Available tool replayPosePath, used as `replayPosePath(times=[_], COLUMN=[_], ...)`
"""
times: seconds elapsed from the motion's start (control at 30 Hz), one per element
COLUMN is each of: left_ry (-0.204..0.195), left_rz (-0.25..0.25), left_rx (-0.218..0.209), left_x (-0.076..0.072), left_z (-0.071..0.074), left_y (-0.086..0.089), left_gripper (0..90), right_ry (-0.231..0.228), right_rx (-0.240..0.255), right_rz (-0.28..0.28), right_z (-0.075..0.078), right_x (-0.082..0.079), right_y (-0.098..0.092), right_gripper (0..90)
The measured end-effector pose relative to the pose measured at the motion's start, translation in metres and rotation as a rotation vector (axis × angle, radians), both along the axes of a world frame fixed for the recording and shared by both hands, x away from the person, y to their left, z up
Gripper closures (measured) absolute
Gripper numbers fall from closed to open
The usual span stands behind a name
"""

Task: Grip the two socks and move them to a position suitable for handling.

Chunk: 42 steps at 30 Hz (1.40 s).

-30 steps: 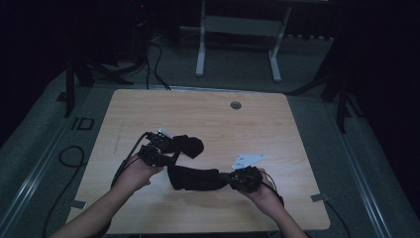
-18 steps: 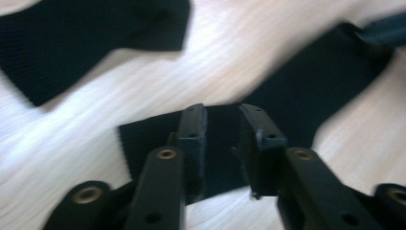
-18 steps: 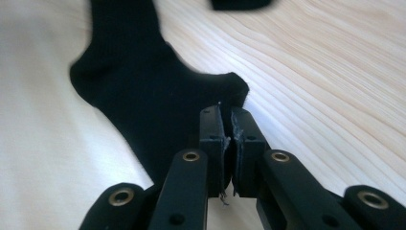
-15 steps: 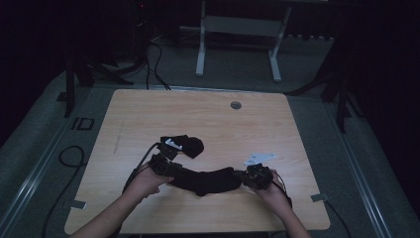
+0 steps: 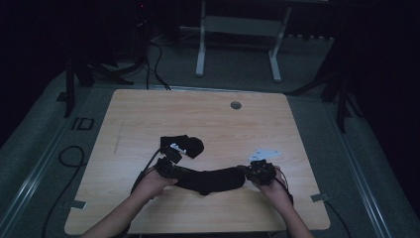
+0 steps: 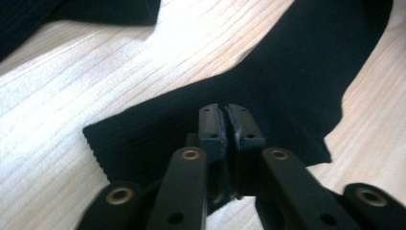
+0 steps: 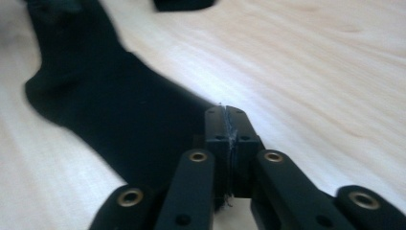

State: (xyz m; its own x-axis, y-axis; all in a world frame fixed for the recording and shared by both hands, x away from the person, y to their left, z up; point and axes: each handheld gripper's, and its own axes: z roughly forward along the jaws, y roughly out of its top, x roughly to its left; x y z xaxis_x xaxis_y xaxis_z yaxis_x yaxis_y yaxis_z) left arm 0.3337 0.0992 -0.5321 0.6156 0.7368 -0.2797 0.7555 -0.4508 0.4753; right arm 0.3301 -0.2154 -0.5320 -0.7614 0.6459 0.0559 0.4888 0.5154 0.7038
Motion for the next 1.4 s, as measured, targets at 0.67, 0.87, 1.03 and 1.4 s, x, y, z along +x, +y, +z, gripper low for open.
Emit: replayPosePath(times=[0.67,0.87,1.03,1.4], left_ry=[0.024,0.039,0.037,0.04], left_rz=[-0.027,-0.022,-0.029,-0.035], left_rx=[0.014,-0.017,-0.016,-0.035], left_x=[-0.02,-0.04,-0.055,-0.069], left_z=[-0.014,-0.016,-0.016,-0.018], left_y=[0.01,0.019,0.022,0.021], left_gripper=[89.9,89.9,89.9,89.9], right_ry=[0.062,0.065,0.071,0.074], right_rx=[-0.06,-0.041,-0.043,-0.03], right_rz=[0.077,0.101,0.121,0.129], right_z=[-0.022,-0.023,-0.023,-0.024], right_x=[-0.015,-0.033,-0.045,-0.06], right_y=[0.01,0.011,0.013,0.01], right_gripper=[89.1,88.8,88.7,88.6])
